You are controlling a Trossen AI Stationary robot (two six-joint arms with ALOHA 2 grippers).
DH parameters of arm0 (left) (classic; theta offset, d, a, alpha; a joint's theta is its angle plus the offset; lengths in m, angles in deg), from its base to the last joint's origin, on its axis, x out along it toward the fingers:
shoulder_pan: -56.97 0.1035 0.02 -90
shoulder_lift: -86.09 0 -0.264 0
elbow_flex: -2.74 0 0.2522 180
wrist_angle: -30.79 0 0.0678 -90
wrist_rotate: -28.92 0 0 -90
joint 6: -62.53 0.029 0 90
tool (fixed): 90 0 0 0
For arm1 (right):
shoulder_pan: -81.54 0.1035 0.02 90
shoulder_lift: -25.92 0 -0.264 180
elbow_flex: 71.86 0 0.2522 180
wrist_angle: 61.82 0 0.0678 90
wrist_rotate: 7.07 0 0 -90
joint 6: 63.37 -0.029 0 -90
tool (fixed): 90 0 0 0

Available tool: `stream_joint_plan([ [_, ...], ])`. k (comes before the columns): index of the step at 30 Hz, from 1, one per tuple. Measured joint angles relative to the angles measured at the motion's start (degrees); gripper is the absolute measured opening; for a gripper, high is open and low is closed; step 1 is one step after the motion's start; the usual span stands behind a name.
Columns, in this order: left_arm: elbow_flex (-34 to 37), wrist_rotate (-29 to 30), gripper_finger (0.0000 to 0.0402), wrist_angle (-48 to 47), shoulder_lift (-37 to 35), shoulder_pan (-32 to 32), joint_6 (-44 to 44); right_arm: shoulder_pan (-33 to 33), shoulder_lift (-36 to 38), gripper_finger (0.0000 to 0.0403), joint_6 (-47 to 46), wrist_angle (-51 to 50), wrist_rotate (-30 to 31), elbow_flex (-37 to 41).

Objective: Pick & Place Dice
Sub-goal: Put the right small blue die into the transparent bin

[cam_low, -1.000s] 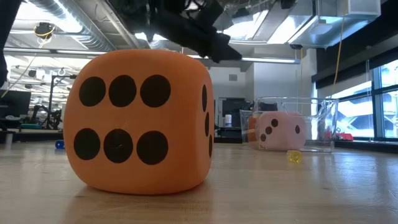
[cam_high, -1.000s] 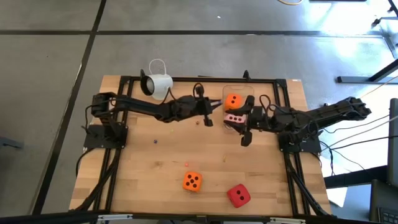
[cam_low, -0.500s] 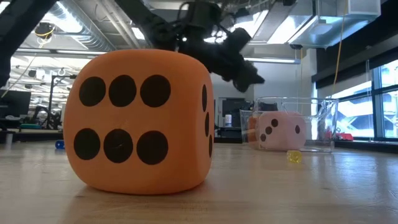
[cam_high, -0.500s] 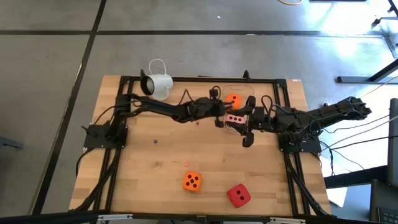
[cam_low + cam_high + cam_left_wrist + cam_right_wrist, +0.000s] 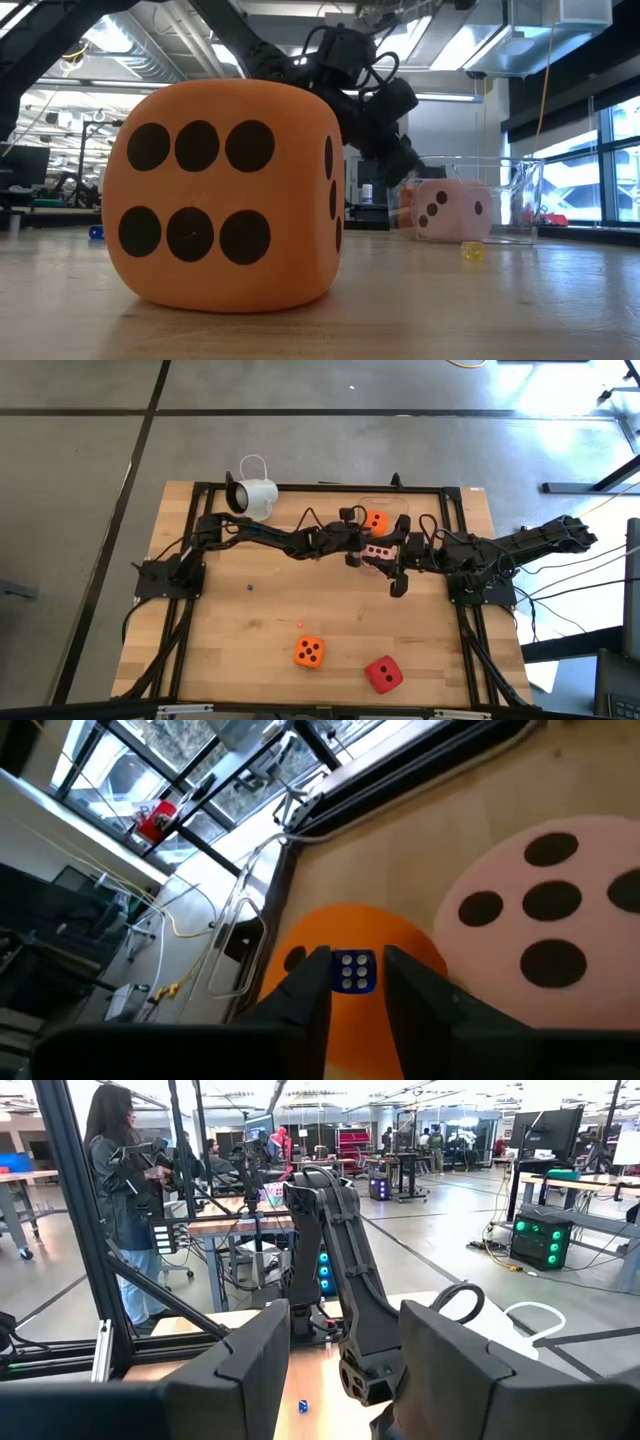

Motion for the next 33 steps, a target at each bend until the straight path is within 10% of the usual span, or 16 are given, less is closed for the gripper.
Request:
stream_joint_plan([
  [25,0.0,-2.85,0.0152,-1.78,0.0,-0.45,-10.42,0.0,-0.04,0.019,0.08,-0.05,-0.1,0.0],
  [33,0.02,-0.11,0.0151,-1.83,0.0,-2.16,4.6,0.0,-0.04,0.019,0.06,-0.12,-0.11,0.0],
])
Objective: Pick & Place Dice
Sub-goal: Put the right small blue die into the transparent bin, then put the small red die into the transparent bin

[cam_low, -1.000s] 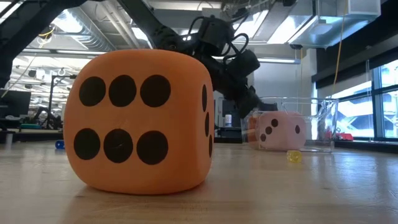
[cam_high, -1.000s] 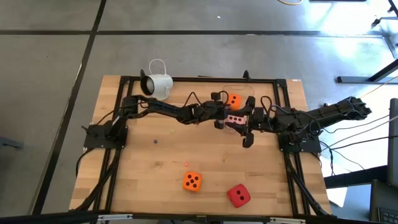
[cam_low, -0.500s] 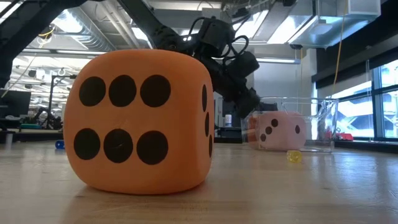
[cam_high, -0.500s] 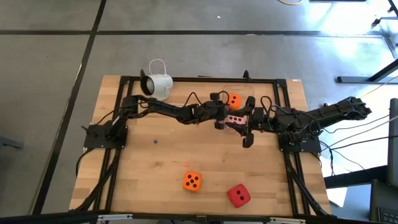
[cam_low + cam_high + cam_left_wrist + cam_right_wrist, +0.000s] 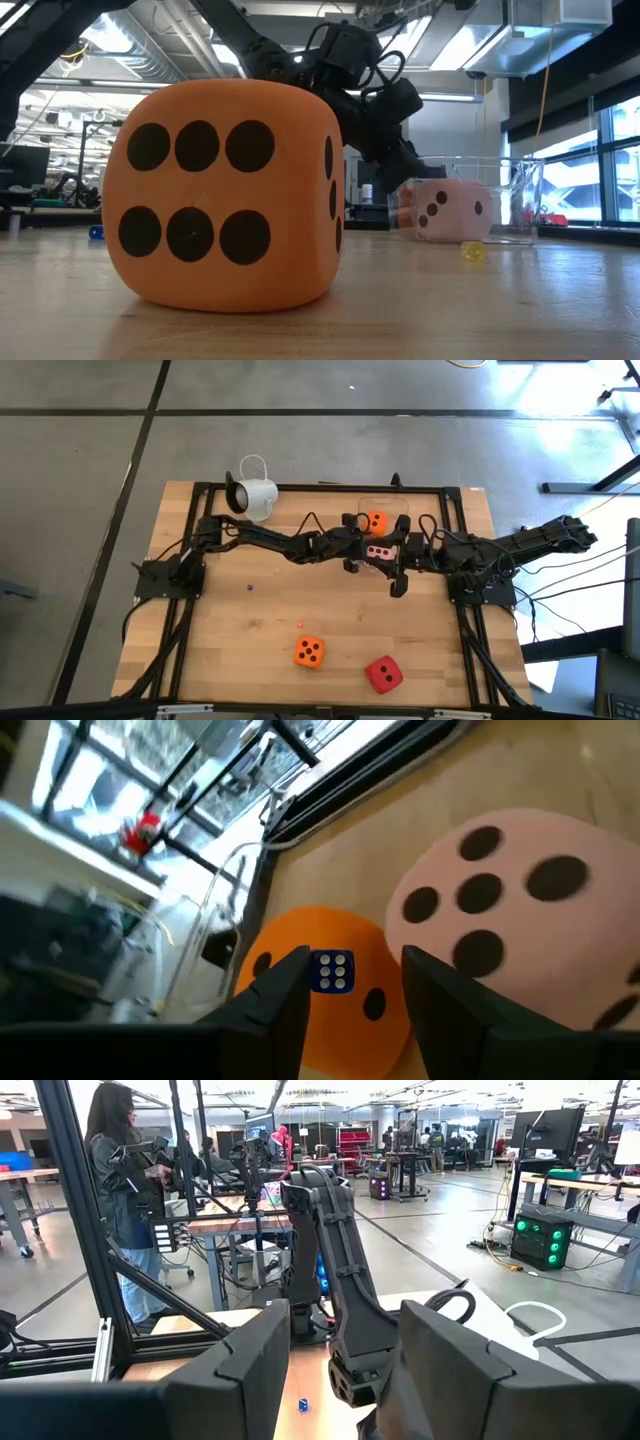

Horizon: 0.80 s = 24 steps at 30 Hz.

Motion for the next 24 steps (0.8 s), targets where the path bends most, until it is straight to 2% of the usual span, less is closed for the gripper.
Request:
stream_joint_plan([
  [6,0.0,0.08,0.015,0.02,0.0,-0.5,9.86,0.0,0.0,0.019,-0.02,-0.01,0.0,0.0],
  [16,0.0,0.19,0.0123,-0.02,0.0,-0.46,9.66,0.0,0.0,0.019,-0.04,0.01,-0.02,0.0],
  [24,0.0,0.17,0.0063,0.0,0.0,-0.46,9.13,0.02,0.0,0.019,-0.04,0.01,-0.02,0.0],
])
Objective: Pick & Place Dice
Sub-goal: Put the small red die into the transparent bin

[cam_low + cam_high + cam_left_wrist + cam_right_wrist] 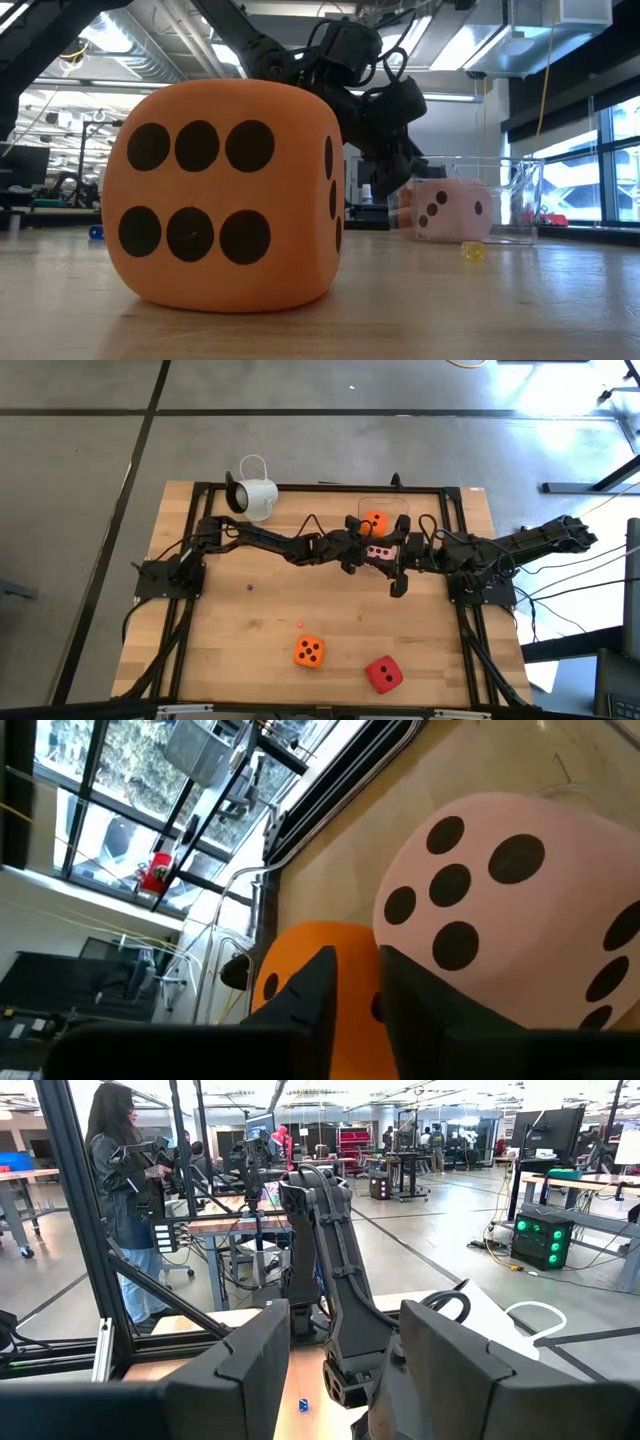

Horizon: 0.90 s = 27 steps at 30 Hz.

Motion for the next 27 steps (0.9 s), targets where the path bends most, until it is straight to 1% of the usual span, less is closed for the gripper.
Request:
stream_joint_plan([
  [3,0.0,0.0,0.0042,0.0,0.0,0.0,-0.88,0.0,0.0,0.019,0.0,0.02,0.0,0.0],
  [5,0.0,-0.02,0.0035,0.0,0.0,0.0,-1.21,-0.02,0.0,0.019,0.0,0.01,-0.01,0.0],
  [11,0.0,0.97,0.0042,0.0,0.0,-0.04,-1.66,-0.02,0.0,0.019,0.01,-0.08,0.0,0.0],
  [14,0.02,6.19,0.0049,-0.06,-0.17,-0.72,-0.9,-0.01,0.0,0.019,0.01,-0.52,-0.01,0.0],
  [16,0.07,11.47,0.0051,-0.07,-0.57,-1.51,-1.35,0.0,0.0,0.019,0.02,-0.56,0.0,0.0],
  [18,0.07,16.94,0.0051,-1.12,-1.86,-2.64,-4.25,0.0,0.0,0.019,0.15,-0.79,0.0,0.02],
  [19,0.07,19.08,0.0049,-2.42,-2.75,-3.32,-6.28,-0.02,0.0,0.019,0.2,-0.79,0.0,0.02],
  [21,0.07,20.13,0.0045,-7.13,-5.27,-4.69,-10.54,-0.01,0.0,0.019,0.3,-0.79,0.0,0.02],
  [23,0.07,19.07,0.0041,-12.87,-7.78,-5.98,-15.24,0.0,0.0,0.019,0.35,-0.9,-0.02,0.02],
  [27,0.17,15.03,0.0036,-23.34,-13.41,-7.68,-23.56,0.03,0.0,0.019,0.55,-1.18,-0.2,0.02],
])
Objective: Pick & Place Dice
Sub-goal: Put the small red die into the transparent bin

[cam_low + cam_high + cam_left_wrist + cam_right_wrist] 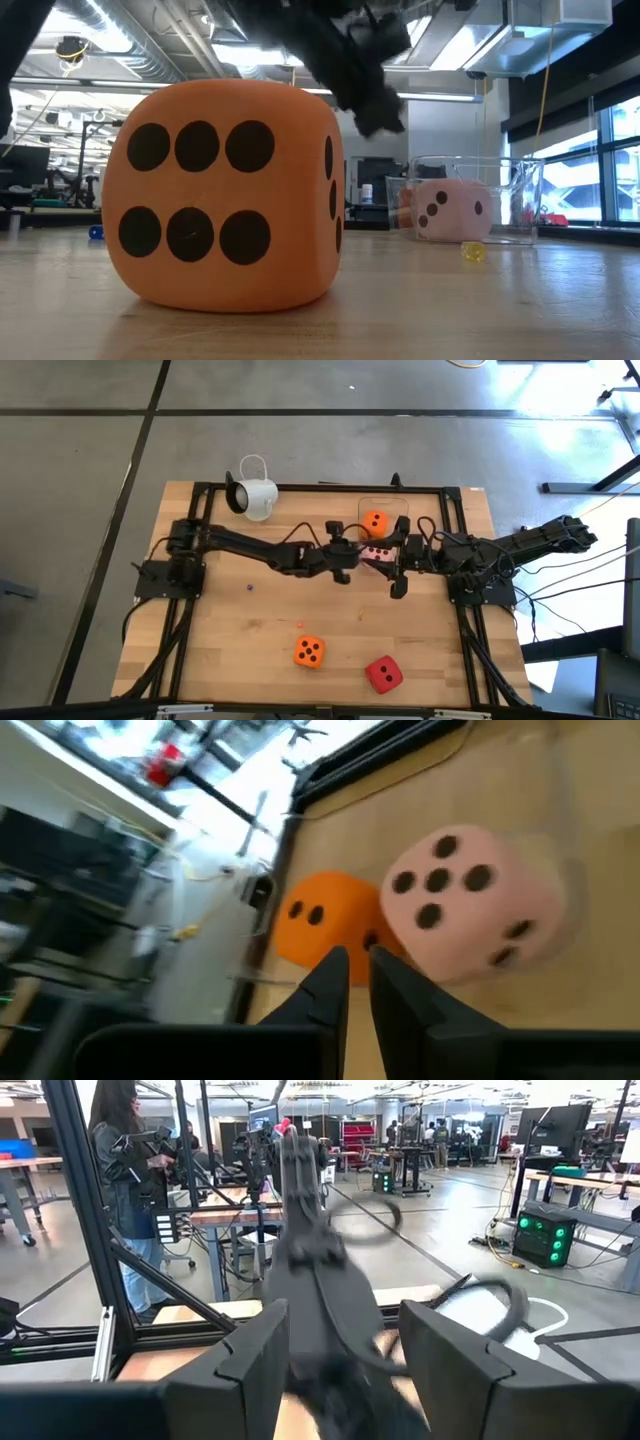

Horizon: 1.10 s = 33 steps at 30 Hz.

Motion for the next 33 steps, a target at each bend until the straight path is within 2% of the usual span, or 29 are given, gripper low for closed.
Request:
stream_joint_plan([
  [4,-0.07,-3.79,0.0044,-6.89,-5.0,-0.32,-6.7,0.0,0.0,0.019,0.42,0.0,0.0,0.0],
  [8,-0.04,-6.67,0.0074,-13.9,-8.69,0.45,-12.22,-0.04,0.0,0.019,0.41,-0.18,0.2,0.02],
  [13,-0.09,-12.52,0.0119,-21.18,-10.21,3.19,-18.54,-0.04,0.0,0.019,0.39,-0.13,0.22,0.02],
  [17,0.03,-15.31,0.014,-26.46,-10.2,5.3,-22.13,-0.04,0.0,0.019,0.39,-0.05,0.22,0.02],
  [24,3.79,-22.66,0.0147,-28.98,-10.2,8.64,-24.65,-0.04,0.0,0.019,0.08,-0.05,0.2,0.02],
  [28,7.15,-28.31,0.0144,-27.81,-10.2,10.25,-25.86,-0.04,0.0,0.019,-0.46,-0.07,0.2,0.02],
  [33,9.45,-32.67,0.0147,-25.36,-10.22,12.79,-27.11,-0.04,0.0,0.019,-0.44,-0.07,0.2,0.02],
])
